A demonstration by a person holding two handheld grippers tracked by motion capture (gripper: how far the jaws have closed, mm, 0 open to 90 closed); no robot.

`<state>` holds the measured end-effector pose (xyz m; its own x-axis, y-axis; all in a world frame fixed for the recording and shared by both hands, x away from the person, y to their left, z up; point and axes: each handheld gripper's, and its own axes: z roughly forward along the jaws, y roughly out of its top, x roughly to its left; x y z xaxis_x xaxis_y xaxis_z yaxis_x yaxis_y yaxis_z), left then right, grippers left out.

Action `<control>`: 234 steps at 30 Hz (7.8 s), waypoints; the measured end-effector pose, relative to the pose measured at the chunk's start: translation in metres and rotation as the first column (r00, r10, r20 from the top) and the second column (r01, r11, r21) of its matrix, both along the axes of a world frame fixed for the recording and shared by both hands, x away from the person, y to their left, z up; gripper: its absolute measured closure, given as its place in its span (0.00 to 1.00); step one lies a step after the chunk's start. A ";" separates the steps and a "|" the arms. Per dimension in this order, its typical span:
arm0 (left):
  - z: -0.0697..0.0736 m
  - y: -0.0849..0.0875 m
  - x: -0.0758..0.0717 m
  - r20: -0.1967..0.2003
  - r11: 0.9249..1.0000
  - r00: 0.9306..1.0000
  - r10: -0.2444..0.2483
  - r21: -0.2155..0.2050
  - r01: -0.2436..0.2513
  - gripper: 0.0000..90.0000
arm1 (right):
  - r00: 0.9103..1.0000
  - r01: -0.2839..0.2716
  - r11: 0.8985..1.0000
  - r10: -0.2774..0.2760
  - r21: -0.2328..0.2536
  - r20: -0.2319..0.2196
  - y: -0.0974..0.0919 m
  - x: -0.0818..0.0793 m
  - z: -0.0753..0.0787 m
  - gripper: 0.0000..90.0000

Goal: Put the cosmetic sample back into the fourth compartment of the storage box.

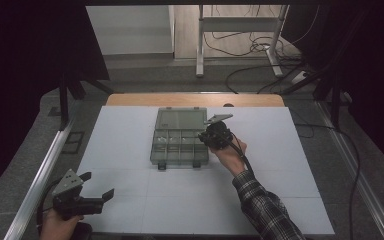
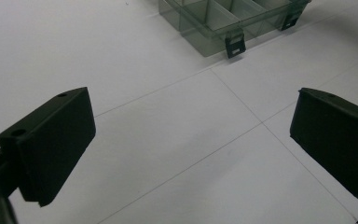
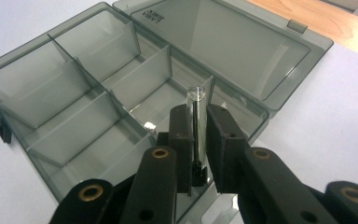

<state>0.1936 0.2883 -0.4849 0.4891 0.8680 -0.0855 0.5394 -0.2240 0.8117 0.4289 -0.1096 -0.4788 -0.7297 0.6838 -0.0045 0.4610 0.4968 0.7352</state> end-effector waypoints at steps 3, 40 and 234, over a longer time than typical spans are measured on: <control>0.000 0.000 0.000 0.000 1.000 1.000 0.000 0.001 0.000 0.00 | 1.000 0.000 1.000 0.000 0.003 0.002 0.002 0.004 -0.001 0.89; 0.000 0.000 0.000 0.000 1.000 1.000 -0.005 0.000 0.005 0.00 | 1.000 -0.019 0.999 0.018 -0.051 -0.026 0.012 0.008 -0.009 0.64; 0.000 -0.002 0.000 0.000 1.000 1.000 -0.010 0.020 0.010 0.01 | 0.995 0.099 0.995 -0.098 0.019 -0.027 -0.149 -0.171 0.018 0.01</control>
<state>0.1932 0.2862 -0.4845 0.4978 0.8646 -0.0685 0.5373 -0.2454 0.8069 0.2578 -0.2589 -0.4606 -0.6586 0.7520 0.0276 0.5258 0.4335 0.7319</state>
